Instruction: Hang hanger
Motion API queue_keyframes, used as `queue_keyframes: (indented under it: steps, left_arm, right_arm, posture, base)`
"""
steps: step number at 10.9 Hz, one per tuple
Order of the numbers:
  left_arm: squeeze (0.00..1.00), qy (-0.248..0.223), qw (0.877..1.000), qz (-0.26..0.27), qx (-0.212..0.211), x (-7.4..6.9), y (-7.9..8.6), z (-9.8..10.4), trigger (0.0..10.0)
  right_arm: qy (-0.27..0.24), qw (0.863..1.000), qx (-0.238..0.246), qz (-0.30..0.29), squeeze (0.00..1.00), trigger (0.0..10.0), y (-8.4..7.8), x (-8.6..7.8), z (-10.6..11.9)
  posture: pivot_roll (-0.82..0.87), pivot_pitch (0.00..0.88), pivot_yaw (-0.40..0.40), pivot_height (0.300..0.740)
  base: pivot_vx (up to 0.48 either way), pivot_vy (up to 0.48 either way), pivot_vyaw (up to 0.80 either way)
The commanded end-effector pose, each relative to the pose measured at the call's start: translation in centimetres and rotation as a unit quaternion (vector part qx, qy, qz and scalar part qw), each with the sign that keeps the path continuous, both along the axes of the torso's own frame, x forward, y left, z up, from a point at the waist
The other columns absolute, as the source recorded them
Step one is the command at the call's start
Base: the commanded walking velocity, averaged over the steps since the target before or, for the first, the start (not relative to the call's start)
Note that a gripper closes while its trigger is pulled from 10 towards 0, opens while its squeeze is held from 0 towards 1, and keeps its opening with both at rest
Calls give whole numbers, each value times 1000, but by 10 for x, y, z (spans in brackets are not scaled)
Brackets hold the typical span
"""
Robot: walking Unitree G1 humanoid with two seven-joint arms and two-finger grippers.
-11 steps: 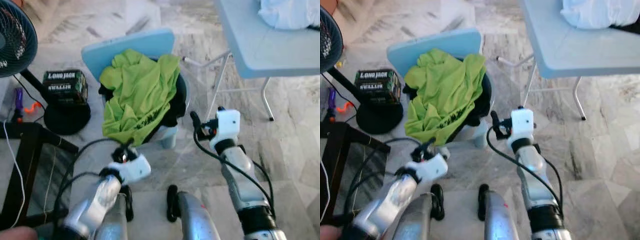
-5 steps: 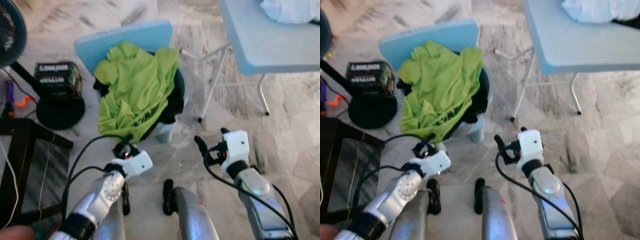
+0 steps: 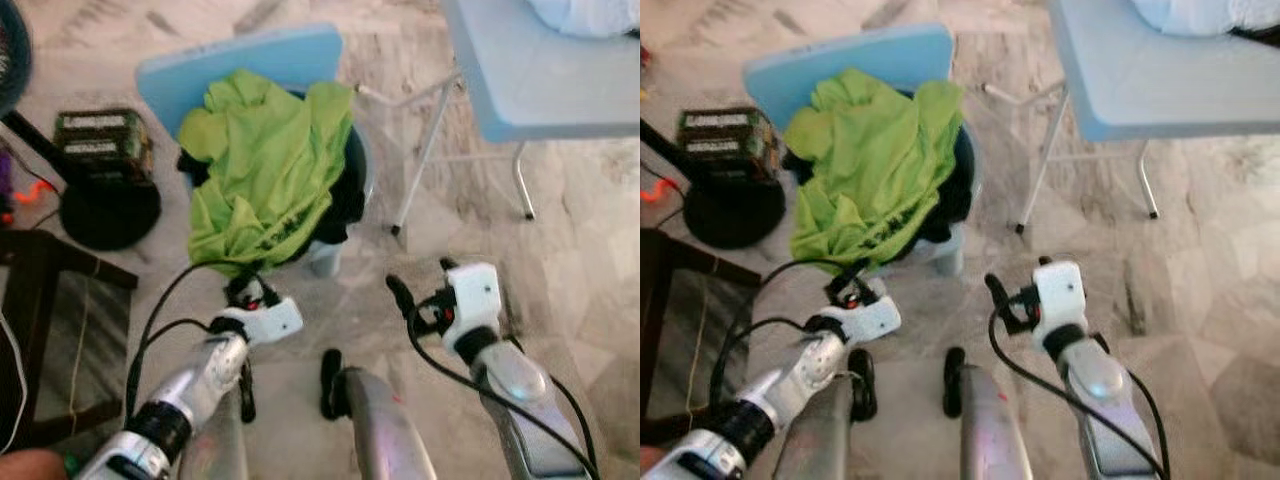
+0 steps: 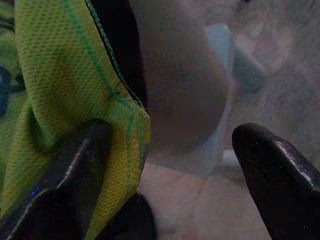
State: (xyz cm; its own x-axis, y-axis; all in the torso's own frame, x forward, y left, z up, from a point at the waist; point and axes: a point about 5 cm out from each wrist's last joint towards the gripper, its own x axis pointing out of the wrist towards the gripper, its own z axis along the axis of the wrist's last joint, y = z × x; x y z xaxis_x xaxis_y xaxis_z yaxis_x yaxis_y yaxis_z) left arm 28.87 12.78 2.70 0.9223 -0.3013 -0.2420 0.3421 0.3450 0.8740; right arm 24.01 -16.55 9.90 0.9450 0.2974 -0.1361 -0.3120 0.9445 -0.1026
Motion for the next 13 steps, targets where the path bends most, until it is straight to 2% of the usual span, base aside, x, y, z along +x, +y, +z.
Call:
queue_keyframes:
  steps: [1, 2, 3, 5, 6, 7, 8, 10, 12, 13]
  left_arm:
    - [0, 0, 1000, -7, 10, -6, 0, -7, 10000]
    - [0, -13, 1000, -12, 9, -3, 0, -3, 3255]
    - [0, -31, 999, -14, 4, 0, 0, 2, 0]
    - [0, -62, 998, -25, -9, 3, -1, 10, 0]
    - [0, -102, 994, -31, -16, 6, -1, 20, 0]
    - [0, -149, 988, -29, -31, 11, 2, 38, 745]
    - [0, -174, 983, -27, -45, 14, 5, 50, 2235]
    - [0, -163, 984, -25, -74, 11, 4, 56, 3255]
    - [0, -119, 988, -25, -91, -1, -3, 39, 4392]
    - [0, -121, 988, -23, -96, -3, -3, 39, 4471]
  right_arm:
    - [11, 1000, -6, -7, 0, 10000, -5, -5, -2]
    - [11, 1000, -7, -9, 0, 10000, -6, -6, -2]
    - [13, 1000, -8, -10, 0, 10000, -5, -5, -2]
    - [13, 1000, -10, -7, 0, 10000, -1, -4, -2]
    - [12, 1000, -10, -7, 0, 10000, -1, -4, -2]
    - [11, 1000, -9, -8, 0, 10000, -1, -2, -2]
    - [11, 1000, -10, -8, 0, 10000, -1, -1, -3]
    - [10, 1000, -6, -5, 0, 10000, 4, 3, -5]
    - [8, 1000, -3, -1, 0, 10000, 8, 6, -5]
    - [8, 1000, -4, -2, 0, 10000, 7, 7, -6]
  posture:
    - [-158, 469, -117, 740]
    - [-157, 470, -116, 740]
    - [-151, 472, -114, 740]
    - [-143, 467, -109, 740]
    - [-139, 465, -107, 740]
    - [-129, 460, -103, 740]
    - [-122, 456, -101, 740]
    - [-96, 447, -95, 740]
    - [-91, 443, -94, 740]
    - [-87, 438, -92, 740]
  base:
    - [0, 0, 0]
    - [0, 0, 0]
    - [0, 0, 0]
    - [0, 0, 0]
    - [0, 0, 0]
    - [0, 0, 0]
    - [0, 0, 0]
    - [0, 0, 0]
    - [0, 0, 0]
    - [0, 0, 0]
